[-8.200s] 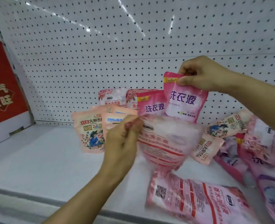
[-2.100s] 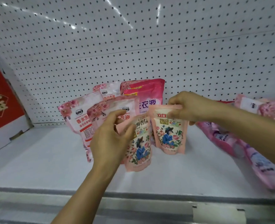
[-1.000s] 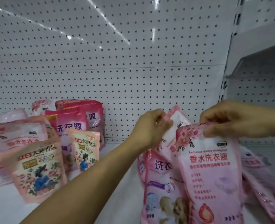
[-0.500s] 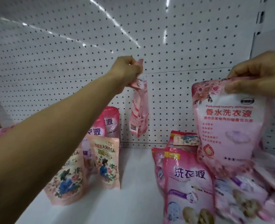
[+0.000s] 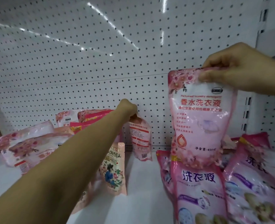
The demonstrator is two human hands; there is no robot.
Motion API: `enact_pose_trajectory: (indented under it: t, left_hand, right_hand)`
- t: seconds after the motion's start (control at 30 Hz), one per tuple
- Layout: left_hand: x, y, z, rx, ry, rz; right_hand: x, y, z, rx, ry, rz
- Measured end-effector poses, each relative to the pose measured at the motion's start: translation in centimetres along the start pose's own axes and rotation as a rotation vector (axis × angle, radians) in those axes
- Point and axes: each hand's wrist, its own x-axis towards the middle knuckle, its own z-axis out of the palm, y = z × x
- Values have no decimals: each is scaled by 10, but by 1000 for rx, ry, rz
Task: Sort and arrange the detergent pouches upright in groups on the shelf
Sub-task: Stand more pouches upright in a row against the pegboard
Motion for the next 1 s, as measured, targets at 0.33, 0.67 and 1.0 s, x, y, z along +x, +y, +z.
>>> enact_pose_trajectory:
  t: [0.33,0.67,1.0]
  left_hand:
    - [-39,3,-49,-275,-127,170]
    - [-116,-46,-86,374,-4,520]
    - [-127,-61,-65,789,105,677]
  right_hand:
    - [42,-23,69,94,-30,-65]
    - [58,-14,186,55,-302,-121]
    - [7,44,128,12,-666,85]
